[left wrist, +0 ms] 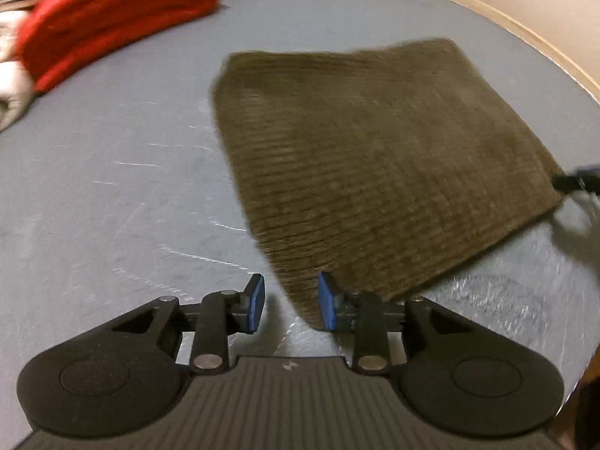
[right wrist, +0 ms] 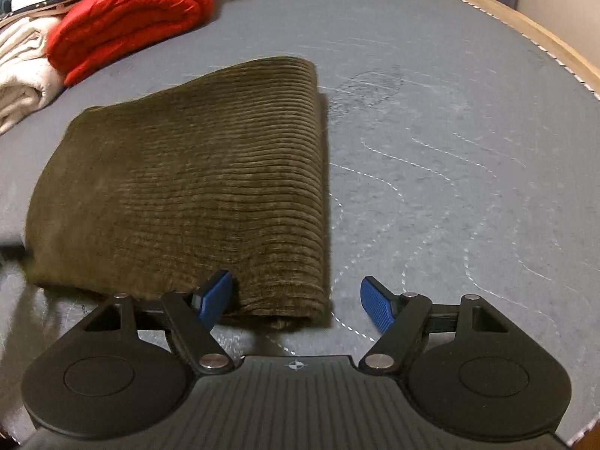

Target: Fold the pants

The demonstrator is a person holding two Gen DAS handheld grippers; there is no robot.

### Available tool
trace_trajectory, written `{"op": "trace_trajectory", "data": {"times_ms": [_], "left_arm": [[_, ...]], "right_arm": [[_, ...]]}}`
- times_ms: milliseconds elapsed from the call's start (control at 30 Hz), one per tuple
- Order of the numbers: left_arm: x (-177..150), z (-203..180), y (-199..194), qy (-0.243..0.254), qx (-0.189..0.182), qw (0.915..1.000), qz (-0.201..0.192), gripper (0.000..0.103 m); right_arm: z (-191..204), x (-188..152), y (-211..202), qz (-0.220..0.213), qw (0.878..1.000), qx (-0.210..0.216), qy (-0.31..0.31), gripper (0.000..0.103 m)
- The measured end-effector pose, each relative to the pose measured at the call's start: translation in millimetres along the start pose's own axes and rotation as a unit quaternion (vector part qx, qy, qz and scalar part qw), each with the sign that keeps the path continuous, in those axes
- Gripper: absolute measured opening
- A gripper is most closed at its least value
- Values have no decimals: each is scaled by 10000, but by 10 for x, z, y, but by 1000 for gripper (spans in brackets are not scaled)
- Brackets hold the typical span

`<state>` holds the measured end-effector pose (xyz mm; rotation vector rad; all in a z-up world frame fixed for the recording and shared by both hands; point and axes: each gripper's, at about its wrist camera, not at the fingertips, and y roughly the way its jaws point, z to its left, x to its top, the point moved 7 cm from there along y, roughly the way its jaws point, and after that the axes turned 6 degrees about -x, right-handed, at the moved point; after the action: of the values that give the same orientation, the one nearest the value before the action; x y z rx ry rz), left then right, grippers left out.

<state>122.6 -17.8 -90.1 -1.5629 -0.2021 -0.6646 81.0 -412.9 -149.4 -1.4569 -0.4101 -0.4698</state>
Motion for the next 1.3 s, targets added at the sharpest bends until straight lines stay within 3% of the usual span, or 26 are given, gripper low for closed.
{"op": "trace_trajectory", "data": {"times_ms": [67, 100, 133, 167, 267, 367, 433, 533, 600, 667, 800, 1300], "left_arm": [[83, -54, -362, -119, 207, 9986, -471, 52], [116, -92, -578, -237, 201, 9962, -816, 80], [128, -117, -752, -375, 249, 9931, -1085, 97], [120, -143, -942, -590, 316, 9887, -1342, 100], [52, -271, -1260, -1014, 176, 9817, -1602, 103], [-15, -384, -1308, -1202, 269, 9780, -1681, 103], [-120, -494, -1208, -1106, 296, 9777, -1763, 103], [-257, -579, -995, -1289, 438, 9827, -1257, 103], [-285, -592, -937, -1355, 287, 9827, -1228, 103], [-283, -553, -900, -1324, 499, 9827, -1194, 103], [-293, -497, -801, -1515, 432, 9820, -1042, 103], [-296, -601, -725, -1380, 366, 9851, -956, 103]], "right_arm": [[-43, 40, -199, -359, 9989, -284, 79, 77], [-21, 64, -333, -613, 9975, -346, 104, 77], [18, 79, -490, -865, 9958, -262, 152, 78], [71, 93, -660, -1093, 9936, -119, 263, 79], [293, 46, -1114, -1802, 9827, 201, 372, 102], [421, -41, -1339, -2421, 9698, 212, 200, 102], [408, -141, -1323, -2606, 9653, 111, 94, 102], [388, -193, -1111, -2209, 9750, -16, 248, 102], [411, -236, -1046, -1954, 9798, 139, 411, 102], [435, -254, -969, -1831, 9821, 144, 424, 102], [561, -306, -890, -1633, 9861, 61, 314, 102], [721, -300, -845, -1592, 9872, 72, 27, 102]]}}
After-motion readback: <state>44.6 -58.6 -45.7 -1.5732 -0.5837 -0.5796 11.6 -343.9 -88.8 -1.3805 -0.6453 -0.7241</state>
